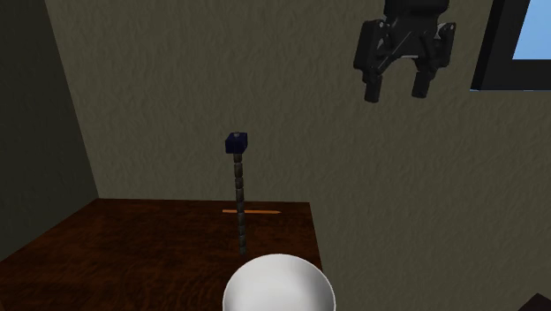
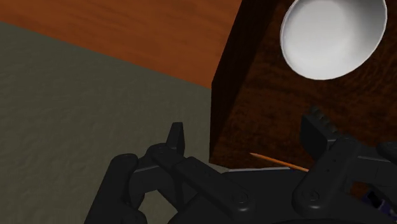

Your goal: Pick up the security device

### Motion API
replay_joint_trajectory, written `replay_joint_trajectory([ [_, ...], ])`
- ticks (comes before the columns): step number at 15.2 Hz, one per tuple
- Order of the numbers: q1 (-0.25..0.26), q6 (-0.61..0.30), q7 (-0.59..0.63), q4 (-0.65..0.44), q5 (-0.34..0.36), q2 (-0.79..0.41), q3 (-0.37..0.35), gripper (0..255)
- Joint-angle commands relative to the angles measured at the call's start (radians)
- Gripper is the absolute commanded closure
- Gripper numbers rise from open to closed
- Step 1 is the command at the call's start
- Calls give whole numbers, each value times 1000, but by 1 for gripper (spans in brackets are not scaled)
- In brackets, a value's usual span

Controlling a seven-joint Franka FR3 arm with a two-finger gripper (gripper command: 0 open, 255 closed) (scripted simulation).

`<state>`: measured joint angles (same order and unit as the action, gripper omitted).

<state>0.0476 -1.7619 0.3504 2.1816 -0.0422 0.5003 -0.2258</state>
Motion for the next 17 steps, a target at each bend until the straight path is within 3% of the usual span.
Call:
replay_joint_trajectory([
  [1, 5, -33, 35, -32, 2, -57, -33, 0],
  [9, 15, -121, 177, -231, 79, -330, -150, 0],
  [17, 76, -124, 331, -523, 243, -645, -225, 0],
])
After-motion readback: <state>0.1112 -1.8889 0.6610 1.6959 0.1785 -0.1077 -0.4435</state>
